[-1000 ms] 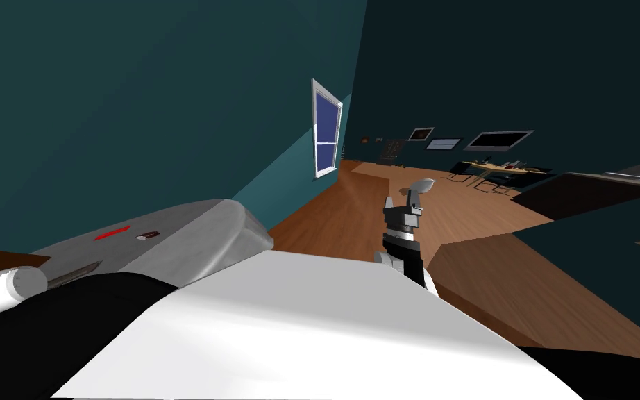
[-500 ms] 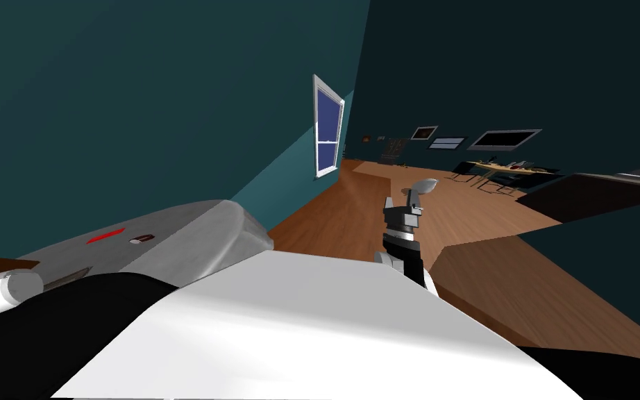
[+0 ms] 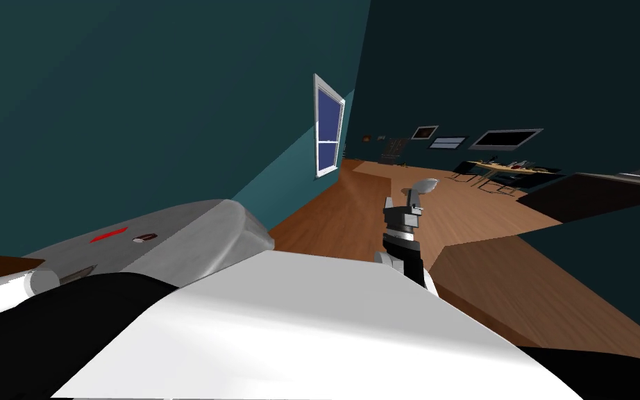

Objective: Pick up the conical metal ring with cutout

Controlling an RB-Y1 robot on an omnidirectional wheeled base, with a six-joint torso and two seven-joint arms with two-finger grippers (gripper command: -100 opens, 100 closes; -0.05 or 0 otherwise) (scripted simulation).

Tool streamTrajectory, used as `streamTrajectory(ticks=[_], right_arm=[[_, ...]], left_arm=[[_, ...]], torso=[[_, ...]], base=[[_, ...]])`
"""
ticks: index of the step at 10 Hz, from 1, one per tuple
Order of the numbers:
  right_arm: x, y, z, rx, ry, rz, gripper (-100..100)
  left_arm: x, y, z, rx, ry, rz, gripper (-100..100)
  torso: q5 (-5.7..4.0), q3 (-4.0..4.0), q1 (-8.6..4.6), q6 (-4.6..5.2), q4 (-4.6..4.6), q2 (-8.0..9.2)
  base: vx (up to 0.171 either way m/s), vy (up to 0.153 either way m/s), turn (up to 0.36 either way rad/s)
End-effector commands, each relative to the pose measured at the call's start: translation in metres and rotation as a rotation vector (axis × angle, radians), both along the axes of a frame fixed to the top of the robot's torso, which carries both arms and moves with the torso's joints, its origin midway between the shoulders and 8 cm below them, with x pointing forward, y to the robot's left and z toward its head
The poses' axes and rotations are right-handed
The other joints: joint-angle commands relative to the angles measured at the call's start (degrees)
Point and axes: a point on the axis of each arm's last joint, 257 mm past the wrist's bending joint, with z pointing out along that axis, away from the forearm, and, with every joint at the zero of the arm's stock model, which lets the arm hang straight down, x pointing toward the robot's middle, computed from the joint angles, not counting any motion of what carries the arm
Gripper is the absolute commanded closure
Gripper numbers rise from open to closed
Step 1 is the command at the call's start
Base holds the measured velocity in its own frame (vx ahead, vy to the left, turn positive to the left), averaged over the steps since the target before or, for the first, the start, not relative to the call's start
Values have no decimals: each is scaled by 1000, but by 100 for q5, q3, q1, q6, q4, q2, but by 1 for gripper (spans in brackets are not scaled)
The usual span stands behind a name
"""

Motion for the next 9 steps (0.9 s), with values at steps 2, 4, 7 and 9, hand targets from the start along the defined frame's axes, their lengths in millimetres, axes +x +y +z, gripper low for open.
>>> streamTrajectory(ticks=[2,4,7,9], right_arm=[[0,0,0,0,0,0,0],[0,0,0,0,0,0,0],[0,0,0,0,0,0,0],[0,0,0,0,0,0,0]], left_arm=[[0,0,0,0,0,1,100],[0,0,0,1,0,1,100],[-2,-6,11,0,1,1,100],[-2,-5,9,1,0,1,0]], torso=[[2,-2,2,3,0,-3],[2,-2,2,1,-1,-3],[-2,-4,-6,1,-2,-7],[-1,-6,-9,1,-3,-10]], base=[[0,0,0],[0,0,0],[13,-13,-4],[6,-6,1]])
